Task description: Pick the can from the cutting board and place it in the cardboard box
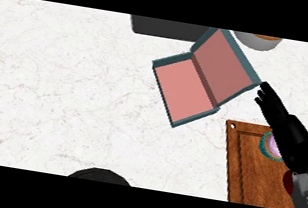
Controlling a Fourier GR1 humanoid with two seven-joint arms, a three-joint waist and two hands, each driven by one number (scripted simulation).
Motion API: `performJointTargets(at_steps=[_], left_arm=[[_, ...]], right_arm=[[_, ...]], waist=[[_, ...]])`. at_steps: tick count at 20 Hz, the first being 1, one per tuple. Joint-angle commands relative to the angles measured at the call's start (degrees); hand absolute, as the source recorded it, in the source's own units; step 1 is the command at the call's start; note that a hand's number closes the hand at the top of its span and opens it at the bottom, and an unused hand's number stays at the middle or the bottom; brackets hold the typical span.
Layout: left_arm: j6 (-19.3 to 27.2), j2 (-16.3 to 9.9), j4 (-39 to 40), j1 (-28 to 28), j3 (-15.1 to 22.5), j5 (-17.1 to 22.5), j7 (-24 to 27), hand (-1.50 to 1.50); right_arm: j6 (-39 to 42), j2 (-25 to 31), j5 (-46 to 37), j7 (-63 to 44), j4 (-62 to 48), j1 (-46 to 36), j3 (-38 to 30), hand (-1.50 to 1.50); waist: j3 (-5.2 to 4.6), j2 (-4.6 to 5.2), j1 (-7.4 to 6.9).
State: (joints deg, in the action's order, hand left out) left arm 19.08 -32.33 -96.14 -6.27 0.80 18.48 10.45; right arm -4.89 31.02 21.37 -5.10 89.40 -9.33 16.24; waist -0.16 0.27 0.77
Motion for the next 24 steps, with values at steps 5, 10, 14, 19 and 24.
performJointTargets(at_steps=[5,10,14,19,24], left_arm=[[-3.2,1.8,4.8,7.6,1.2,6.1,-9.7,0.00],[-6.2,2.9,4.7,11.8,2.2,10.5,-13.2,0.00],[-7.0,1.7,2.2,11.4,2.6,10.6,-15.7,0.00],[-9.1,0.5,2.1,9.3,1.6,11.8,-17.1,0.00],[-8.9,2.0,1.9,9.7,3.4,10.6,-16.3,0.00]], right_arm=[[-10.3,6.5,4.9,0.1,5.9,7.2,-19.8,-1.50],[-26.9,7.6,-5.2,9.9,5.8,12.7,-31.5,-1.50],[-26.9,4.2,-9.3,18.4,20.5,26.9,-31.2,-1.50],[-22.1,13.0,-16.4,5.7,28.9,41.0,-28.9,-1.50],[-16.9,24.9,-22.2,-10.9,31.9,48.4,-32.0,-1.50]], waist=[[0.03,-1.15,4.33],[0.09,-1.96,6.39],[0.12,-1.39,4.17],[-0.18,-0.54,2.71],[-0.42,-0.04,1.25]])
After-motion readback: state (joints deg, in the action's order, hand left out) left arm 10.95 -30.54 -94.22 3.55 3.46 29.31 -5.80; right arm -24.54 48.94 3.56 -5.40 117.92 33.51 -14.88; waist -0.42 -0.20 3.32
